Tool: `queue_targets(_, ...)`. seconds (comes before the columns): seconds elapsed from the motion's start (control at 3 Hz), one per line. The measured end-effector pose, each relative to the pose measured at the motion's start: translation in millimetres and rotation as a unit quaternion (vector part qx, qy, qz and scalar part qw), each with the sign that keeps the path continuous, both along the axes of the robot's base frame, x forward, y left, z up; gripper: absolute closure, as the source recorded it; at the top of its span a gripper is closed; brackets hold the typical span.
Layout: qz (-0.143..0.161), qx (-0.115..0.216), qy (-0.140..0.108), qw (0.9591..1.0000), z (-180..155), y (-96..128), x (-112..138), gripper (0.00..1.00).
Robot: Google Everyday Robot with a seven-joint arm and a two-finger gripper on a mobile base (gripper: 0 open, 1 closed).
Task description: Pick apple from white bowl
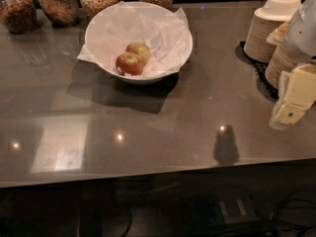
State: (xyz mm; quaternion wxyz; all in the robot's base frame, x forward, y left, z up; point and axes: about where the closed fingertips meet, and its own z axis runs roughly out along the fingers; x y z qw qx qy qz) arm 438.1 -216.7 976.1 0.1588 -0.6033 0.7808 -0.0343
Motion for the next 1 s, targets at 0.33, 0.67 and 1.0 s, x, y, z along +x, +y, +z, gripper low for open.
queue_targets(0.33,0.0,0.0,0.0,1.0,0,0,0,0.0)
queue_targets(0.67,0.053,0.017,-0.041,0.9976,5,23,18,0.0)
queue_targets(1.0,0.155,0.035,-0.095,0.9827,15,70,43,0.0)
